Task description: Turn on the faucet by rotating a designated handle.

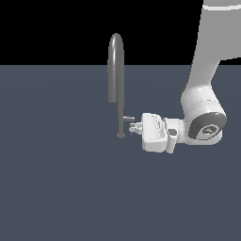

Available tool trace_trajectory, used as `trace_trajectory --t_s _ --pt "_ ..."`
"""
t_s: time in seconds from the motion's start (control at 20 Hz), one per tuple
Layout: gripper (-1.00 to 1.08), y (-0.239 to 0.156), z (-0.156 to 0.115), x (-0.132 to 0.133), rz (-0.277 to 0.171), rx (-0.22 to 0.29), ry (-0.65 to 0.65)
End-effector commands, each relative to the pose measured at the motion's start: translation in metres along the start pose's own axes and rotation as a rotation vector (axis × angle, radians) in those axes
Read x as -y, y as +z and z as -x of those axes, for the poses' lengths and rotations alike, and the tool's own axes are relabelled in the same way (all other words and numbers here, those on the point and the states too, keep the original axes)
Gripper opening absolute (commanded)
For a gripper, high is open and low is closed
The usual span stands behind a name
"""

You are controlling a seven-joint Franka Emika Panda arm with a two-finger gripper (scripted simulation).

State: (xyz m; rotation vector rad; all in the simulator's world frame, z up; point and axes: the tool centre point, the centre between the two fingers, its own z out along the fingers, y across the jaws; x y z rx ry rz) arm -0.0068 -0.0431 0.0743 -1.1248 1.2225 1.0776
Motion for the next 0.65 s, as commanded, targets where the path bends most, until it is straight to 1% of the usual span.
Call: trace_trajectory --t_s 0.0,0.55,0.6 --pt "-1.0 0.0 -0.01 0.002 -0.005 -0.005 0.01" --pt "-1.0 -0.001 -0.047 0.015 -0.011 -0.016 0.049" --pt "-1.0 -0.001 -0.047 0.015 -0.011 -0.016 0.049"
